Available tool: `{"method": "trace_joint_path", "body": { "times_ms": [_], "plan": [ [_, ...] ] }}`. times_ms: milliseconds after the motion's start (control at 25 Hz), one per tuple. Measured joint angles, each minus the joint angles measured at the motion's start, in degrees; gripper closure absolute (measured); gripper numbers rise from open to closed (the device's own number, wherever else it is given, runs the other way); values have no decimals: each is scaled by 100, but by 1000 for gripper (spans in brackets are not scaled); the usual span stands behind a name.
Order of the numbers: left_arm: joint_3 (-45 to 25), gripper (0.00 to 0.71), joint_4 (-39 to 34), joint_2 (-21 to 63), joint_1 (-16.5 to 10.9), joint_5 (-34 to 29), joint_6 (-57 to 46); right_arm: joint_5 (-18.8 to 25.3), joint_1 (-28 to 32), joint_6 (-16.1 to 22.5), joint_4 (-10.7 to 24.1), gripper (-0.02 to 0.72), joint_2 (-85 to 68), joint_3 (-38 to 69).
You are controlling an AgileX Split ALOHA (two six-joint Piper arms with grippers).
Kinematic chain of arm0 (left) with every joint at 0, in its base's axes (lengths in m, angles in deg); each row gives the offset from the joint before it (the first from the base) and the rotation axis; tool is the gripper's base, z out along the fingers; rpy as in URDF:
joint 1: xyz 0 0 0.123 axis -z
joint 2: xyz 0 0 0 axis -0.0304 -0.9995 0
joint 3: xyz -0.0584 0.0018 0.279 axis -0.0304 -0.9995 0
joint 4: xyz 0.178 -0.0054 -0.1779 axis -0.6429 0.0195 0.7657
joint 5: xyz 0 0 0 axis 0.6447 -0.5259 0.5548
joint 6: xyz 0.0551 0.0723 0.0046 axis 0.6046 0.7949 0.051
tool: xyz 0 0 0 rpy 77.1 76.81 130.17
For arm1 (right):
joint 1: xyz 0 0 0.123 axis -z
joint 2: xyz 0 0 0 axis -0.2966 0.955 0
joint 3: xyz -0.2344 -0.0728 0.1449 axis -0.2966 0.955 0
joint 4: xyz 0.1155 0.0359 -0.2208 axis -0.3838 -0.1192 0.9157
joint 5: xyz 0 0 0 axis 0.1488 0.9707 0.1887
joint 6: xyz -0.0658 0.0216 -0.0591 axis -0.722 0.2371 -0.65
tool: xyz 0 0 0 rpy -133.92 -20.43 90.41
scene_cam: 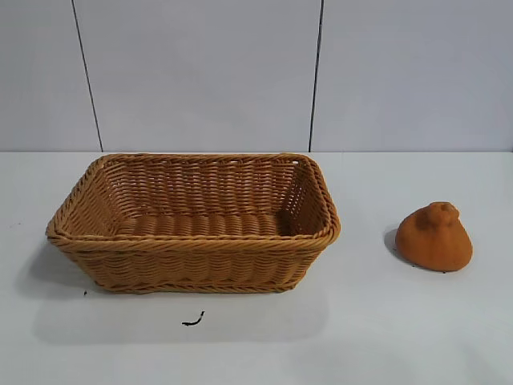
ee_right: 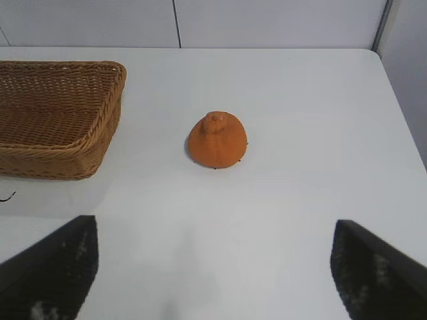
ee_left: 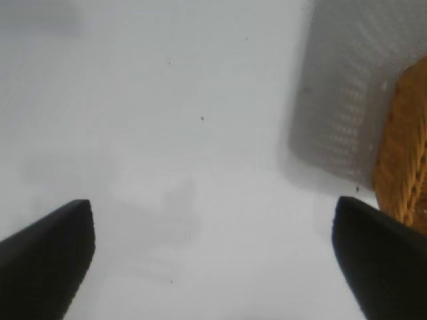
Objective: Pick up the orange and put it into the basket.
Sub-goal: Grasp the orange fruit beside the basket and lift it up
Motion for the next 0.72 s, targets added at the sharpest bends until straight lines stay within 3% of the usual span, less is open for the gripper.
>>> {"method": "trace_joint_path", "body": {
  "times_ms": [120, 240, 440, 720],
  "plan": [
    [-509, 16, 0, 593, 0, 9, 0, 6, 0, 0, 0, 55, 0, 0],
    [-1604, 16, 7, 1908, 0, 428, 0, 1, 0, 0, 0, 55, 0, 0],
    [-2774, 16, 13, 3562, 0, 838, 0, 1, 0, 0, 0, 55, 0, 0],
    [-3444, 16, 18, 5290, 0, 834, 20, 1, 0, 0, 0, 55, 0, 0]
  ]
}}
